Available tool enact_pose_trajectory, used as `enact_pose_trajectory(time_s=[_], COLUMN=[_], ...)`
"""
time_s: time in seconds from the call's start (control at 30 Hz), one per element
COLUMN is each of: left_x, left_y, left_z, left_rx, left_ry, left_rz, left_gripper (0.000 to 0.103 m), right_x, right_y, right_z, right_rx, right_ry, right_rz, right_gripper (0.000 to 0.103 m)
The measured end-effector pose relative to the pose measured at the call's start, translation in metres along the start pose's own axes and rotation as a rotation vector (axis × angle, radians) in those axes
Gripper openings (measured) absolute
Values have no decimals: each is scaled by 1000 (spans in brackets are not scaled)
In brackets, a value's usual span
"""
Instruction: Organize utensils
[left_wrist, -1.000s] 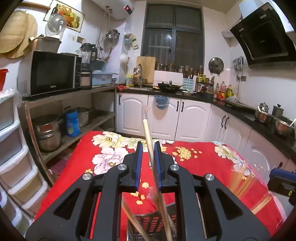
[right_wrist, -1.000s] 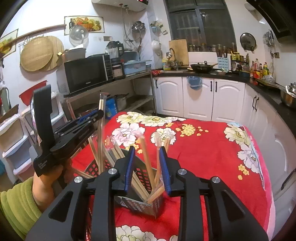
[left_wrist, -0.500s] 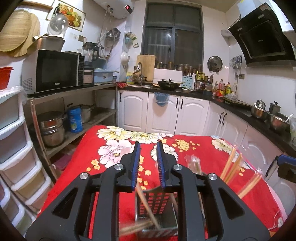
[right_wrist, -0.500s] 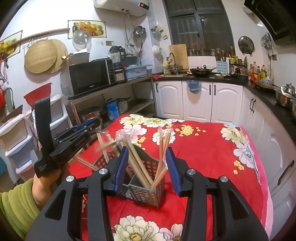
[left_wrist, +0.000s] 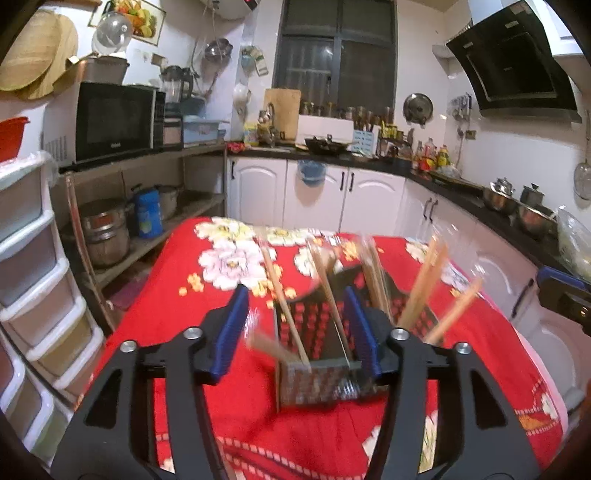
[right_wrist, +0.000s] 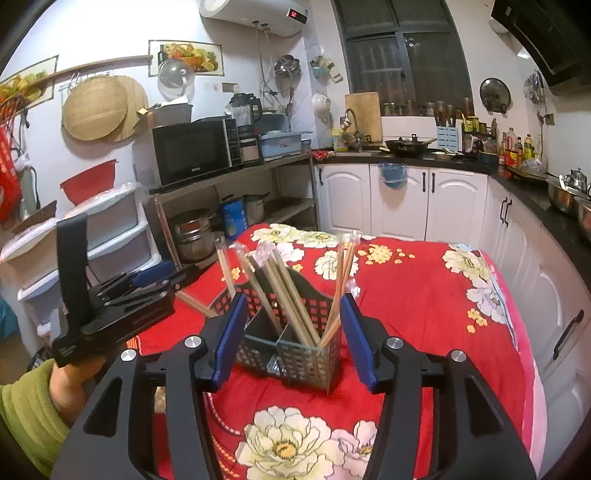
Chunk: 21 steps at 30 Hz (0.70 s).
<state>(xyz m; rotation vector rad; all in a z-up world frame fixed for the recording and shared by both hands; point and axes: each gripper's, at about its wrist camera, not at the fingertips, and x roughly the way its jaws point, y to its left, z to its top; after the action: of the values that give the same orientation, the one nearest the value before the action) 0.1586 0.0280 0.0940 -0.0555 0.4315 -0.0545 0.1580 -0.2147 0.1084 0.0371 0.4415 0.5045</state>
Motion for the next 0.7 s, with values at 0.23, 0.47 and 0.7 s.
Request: enact_pose_trajectory(time_s=[0.23,0.47,0.7], left_x=[-22,-36,-40], left_y=[-5,-14,-20], left_z=[-29,-50,-74], left_rx=[10,13,3], left_ry=[42,58,63], left_rz=[-23,-48,-46], left_gripper=[64,81,92], right_x=[-10,-21,-27], right_y=[7,8,12], right_z=[-23,-47,-76], right_rx=[4,-6,-34], right_ry=[9,-8,-56], right_rz=[-3,-21,-55], right_gripper=[62,75,94])
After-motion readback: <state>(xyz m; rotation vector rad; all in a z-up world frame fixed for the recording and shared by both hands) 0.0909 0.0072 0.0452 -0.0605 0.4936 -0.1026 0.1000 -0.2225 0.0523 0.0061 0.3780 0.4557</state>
